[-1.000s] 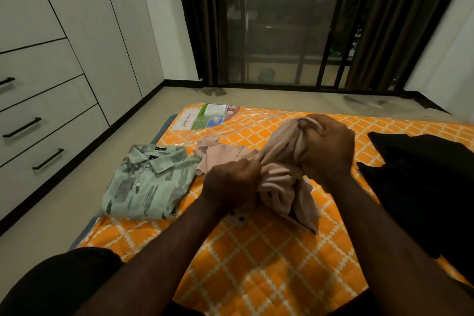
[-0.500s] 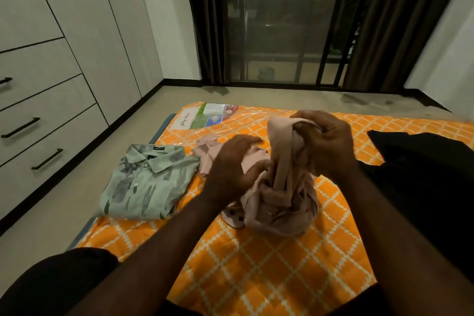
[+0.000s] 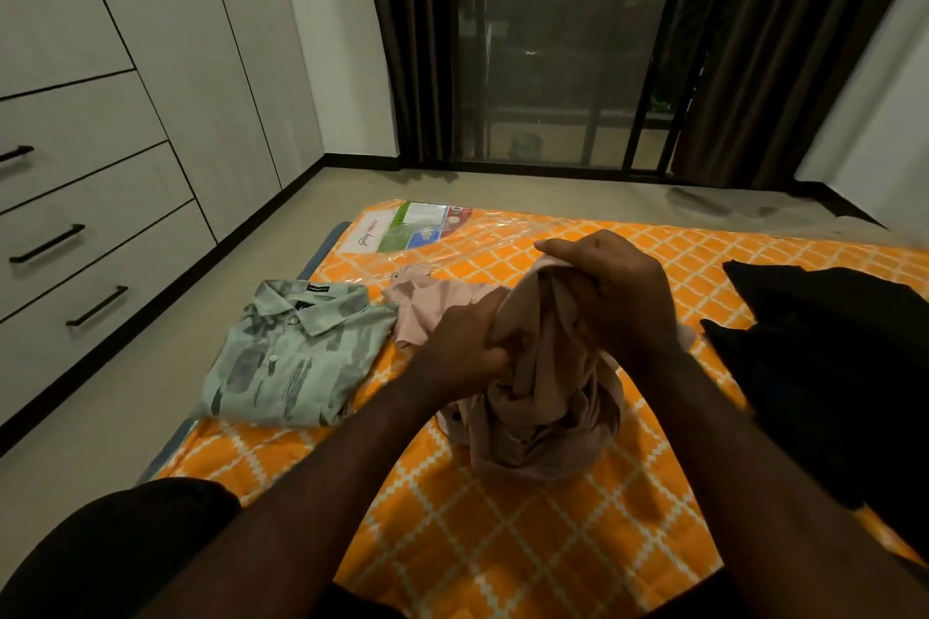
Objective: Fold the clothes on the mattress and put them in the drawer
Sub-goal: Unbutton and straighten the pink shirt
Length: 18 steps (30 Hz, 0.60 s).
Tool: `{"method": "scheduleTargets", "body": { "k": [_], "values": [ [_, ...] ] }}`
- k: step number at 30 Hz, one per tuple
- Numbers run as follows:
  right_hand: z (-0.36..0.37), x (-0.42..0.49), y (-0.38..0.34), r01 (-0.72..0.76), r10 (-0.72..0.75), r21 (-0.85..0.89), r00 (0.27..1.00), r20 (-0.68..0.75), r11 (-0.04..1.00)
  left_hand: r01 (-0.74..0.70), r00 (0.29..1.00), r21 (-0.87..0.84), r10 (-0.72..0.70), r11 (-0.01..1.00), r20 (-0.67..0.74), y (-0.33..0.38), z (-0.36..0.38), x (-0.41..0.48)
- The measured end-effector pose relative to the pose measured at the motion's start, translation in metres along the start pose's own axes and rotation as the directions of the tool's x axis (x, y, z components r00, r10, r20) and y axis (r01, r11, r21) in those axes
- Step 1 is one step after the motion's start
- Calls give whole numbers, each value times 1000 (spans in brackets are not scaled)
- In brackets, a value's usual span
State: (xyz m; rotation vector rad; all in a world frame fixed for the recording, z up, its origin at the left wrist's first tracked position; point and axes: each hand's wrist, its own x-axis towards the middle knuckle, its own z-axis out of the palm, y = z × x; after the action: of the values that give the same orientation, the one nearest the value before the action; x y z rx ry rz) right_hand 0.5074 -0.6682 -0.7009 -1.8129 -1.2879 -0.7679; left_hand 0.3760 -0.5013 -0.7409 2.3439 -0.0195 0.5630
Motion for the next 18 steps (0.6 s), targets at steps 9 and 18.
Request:
{"method": "scheduleTargets", "body": {
  "k": [9,18],
  "values": [
    [7,1,6,-160,180,-106,959,219,981,400,897,201,-337,894,-286,-21,-30,17],
    [11,-16,35,-660,672,-129,735,94,740,435,869,66,-400,898,-292,-1,-80,59]
  ]
}}
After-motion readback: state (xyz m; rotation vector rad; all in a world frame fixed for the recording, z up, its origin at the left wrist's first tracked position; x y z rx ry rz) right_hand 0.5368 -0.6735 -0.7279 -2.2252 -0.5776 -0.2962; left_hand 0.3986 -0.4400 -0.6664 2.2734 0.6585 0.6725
